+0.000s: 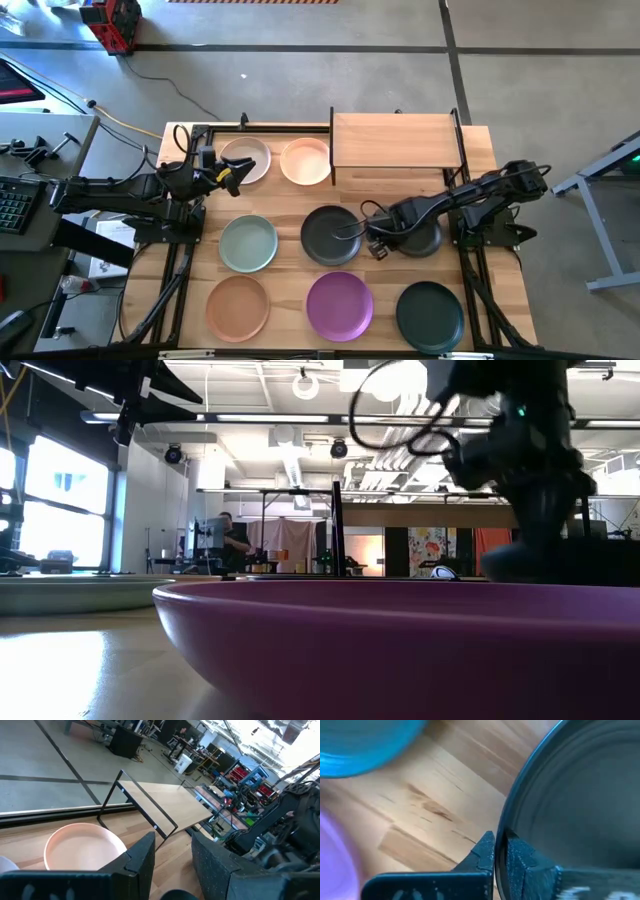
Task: Place and stack plates onto a shelf
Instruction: Put the top right black plate on the shelf
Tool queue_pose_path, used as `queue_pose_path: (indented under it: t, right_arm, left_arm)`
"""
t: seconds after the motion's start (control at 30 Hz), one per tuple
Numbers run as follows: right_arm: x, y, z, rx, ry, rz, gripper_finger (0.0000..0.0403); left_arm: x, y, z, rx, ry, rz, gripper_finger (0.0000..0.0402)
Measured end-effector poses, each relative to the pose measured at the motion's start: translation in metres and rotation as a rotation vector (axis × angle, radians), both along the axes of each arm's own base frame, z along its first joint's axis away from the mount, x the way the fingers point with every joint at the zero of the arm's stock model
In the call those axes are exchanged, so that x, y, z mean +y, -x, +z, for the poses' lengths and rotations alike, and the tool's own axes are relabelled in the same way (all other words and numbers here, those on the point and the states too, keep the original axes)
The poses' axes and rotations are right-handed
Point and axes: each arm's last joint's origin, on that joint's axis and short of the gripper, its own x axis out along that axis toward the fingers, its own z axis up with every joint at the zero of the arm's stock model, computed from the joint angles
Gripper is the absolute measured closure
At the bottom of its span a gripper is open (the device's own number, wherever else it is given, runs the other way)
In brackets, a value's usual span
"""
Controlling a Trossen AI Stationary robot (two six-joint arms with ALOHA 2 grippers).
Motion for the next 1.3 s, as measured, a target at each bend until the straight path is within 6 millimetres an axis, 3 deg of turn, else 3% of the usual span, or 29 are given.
queue_pose_path:
  t: [0.27, 0.77, 0.93, 1.07, 1.3]
  right_arm:
    - [0.001, -0.016, 0.045, -0.063, 0.06, 0.125, 0.0401]
    - [0.003, -0.027, 0.127, -0.201, 0.089, 0.303, 0.0402]
    - [0.001, -0.022, 0.165, -0.25, 0.109, 0.304, 0.0403]
    - [-0.004, -0.014, 0.195, -0.276, 0.221, 0.301, 0.0403]
    - [-0.026, 0.005, 0.219, -0.22, 0.494, 0.245, 0.0403]
  left_arm:
    - [0.0, 0.0, 0.0, 0.0, 0.0, 0.0, 0.0284]
    - [0.0, 0.0, 0.0, 0.0, 0.0, 0.0, 0.0284]
    - [0.0, 0.0, 0.0, 0.0, 0.0, 0.0, 0.0284]
    - [0.0, 0.0, 0.0, 0.0, 0.0, 0.0, 0.0284]
    - [0.0, 0.0, 0.0, 0.0, 0.0, 0.001, 0.0284]
